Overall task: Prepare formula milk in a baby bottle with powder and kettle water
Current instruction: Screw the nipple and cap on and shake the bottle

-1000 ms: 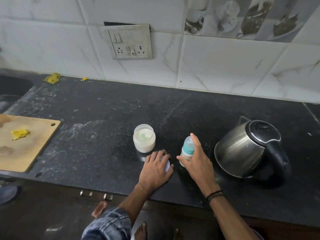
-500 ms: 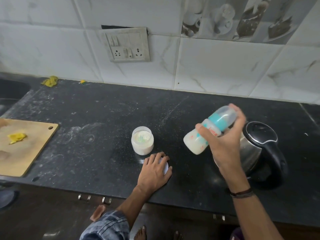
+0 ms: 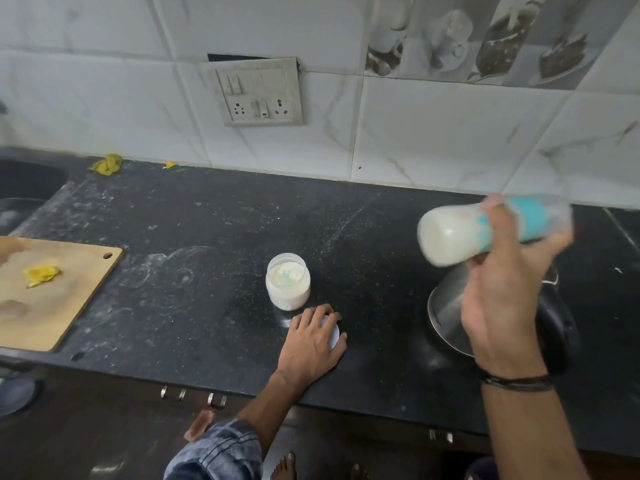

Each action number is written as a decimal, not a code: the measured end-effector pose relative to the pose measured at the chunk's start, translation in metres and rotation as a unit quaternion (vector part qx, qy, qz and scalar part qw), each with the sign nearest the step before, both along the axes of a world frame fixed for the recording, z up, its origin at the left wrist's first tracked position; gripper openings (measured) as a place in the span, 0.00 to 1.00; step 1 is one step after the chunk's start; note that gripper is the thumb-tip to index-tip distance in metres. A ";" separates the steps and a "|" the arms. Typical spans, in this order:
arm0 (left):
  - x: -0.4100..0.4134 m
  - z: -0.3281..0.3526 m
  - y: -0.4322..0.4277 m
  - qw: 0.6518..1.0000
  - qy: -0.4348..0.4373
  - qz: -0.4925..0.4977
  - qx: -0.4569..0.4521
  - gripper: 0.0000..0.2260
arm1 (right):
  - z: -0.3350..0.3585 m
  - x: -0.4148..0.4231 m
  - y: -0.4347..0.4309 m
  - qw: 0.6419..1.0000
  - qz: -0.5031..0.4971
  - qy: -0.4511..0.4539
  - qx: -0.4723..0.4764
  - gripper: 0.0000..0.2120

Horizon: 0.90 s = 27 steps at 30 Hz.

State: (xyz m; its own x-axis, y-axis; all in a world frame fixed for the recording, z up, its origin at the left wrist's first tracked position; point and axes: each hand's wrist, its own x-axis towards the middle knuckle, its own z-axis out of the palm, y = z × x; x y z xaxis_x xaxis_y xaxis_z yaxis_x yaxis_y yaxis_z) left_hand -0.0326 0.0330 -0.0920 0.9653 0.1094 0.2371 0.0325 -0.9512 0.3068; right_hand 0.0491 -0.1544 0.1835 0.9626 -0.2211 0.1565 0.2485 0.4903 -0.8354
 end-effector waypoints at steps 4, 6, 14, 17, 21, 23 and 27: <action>-0.001 0.002 0.000 1.000 0.001 -0.001 -0.001 0.19 | -0.001 -0.007 0.005 0.999 0.030 -0.018 -0.042 0.36; 0.000 0.004 -0.001 1.000 0.007 0.000 -0.001 0.19 | 0.003 -0.002 0.001 0.999 -0.026 -0.015 0.016 0.37; -0.001 0.006 -0.002 1.000 0.008 0.003 0.008 0.19 | -0.002 0.000 -0.001 0.999 -0.033 -0.030 0.000 0.34; -0.002 0.004 -0.001 1.000 0.003 0.003 0.008 0.19 | -0.002 -0.003 0.003 0.997 0.036 -0.032 -0.056 0.35; 0.000 0.002 -0.001 1.000 -0.010 0.007 0.009 0.18 | -0.006 -0.008 0.004 0.999 -0.002 -0.036 -0.025 0.37; 0.000 0.001 -0.001 1.000 -0.004 0.007 0.012 0.18 | -0.007 -0.005 0.006 1.000 -0.004 -0.014 0.007 0.37; 0.000 0.000 0.001 1.000 -0.008 0.007 0.008 0.18 | -0.005 -0.007 0.006 0.999 0.014 -0.017 -0.049 0.34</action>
